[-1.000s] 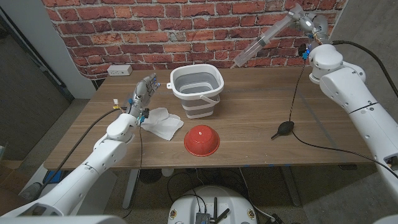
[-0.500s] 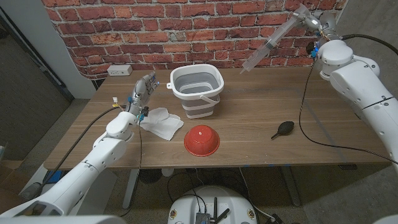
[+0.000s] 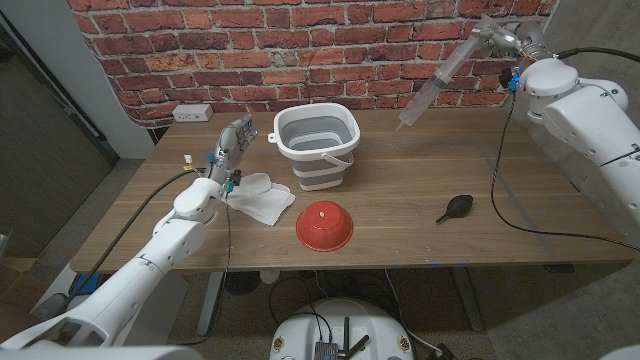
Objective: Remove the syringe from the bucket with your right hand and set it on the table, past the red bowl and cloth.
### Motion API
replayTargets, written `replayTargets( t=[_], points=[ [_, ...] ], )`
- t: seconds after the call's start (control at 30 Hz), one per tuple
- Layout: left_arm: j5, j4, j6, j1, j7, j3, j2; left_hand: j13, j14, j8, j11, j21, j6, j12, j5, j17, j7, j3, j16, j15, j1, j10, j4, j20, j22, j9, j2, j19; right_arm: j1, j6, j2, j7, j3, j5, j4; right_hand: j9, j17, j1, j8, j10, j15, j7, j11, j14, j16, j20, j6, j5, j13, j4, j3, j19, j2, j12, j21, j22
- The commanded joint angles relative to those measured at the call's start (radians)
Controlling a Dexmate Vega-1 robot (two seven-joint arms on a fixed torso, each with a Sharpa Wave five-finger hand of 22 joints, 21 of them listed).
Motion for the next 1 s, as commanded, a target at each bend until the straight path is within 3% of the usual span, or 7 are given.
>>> replayTargets(
  t=[0.03,0.7,1.0],
  points=[
    [-0.003,0.025,0.005,-0.023,-0.013,0.017,-0.012,0.004,0.007,0.001,0.001,0.004,0.01,0.004,0.002,0.001,-0.003,0.002,0.006,0.003,0.006,0.005,-0.002,-0.054,0.005,0.006,0.077,-0.005,0.062,-0.155,-0.042,0.11,-0.054,0.036,0.01,0.004,0.003,0.032,0.009,0.107,-0.122,0.008,-0.109,0.011,-0.001,-0.004,0.002,0.008,0.007,0.007,-0.002,0.004,0.045,0.0,-0.002,0.002],
    [-0.002,0.034,0.01,-0.028,-0.007,0.02,-0.014,0.004,0.007,0.001,0.003,0.004,0.011,0.004,0.003,0.002,-0.004,0.003,0.006,0.005,0.004,0.005,0.0,-0.054,0.005,0.006,0.077,-0.005,0.106,-0.189,-0.033,0.193,-0.102,0.08,0.068,0.0,0.005,0.029,0.014,0.112,-0.123,0.013,-0.109,0.017,-0.003,-0.004,0.007,0.009,0.009,0.006,-0.004,0.007,0.046,0.0,-0.001,0.003],
    [-0.007,0.032,0.01,-0.026,-0.011,0.018,-0.013,0.004,0.007,0.001,0.001,0.004,0.012,0.004,0.003,0.001,-0.003,0.003,0.006,0.005,0.003,0.005,0.001,-0.054,0.005,0.006,0.075,-0.005,0.134,-0.192,-0.037,0.271,-0.147,0.091,0.106,0.0,0.005,0.027,0.015,0.113,-0.122,0.014,-0.108,0.018,-0.005,-0.003,0.006,0.009,0.008,0.006,-0.006,0.004,0.046,-0.002,-0.002,0.003]
  ],
)
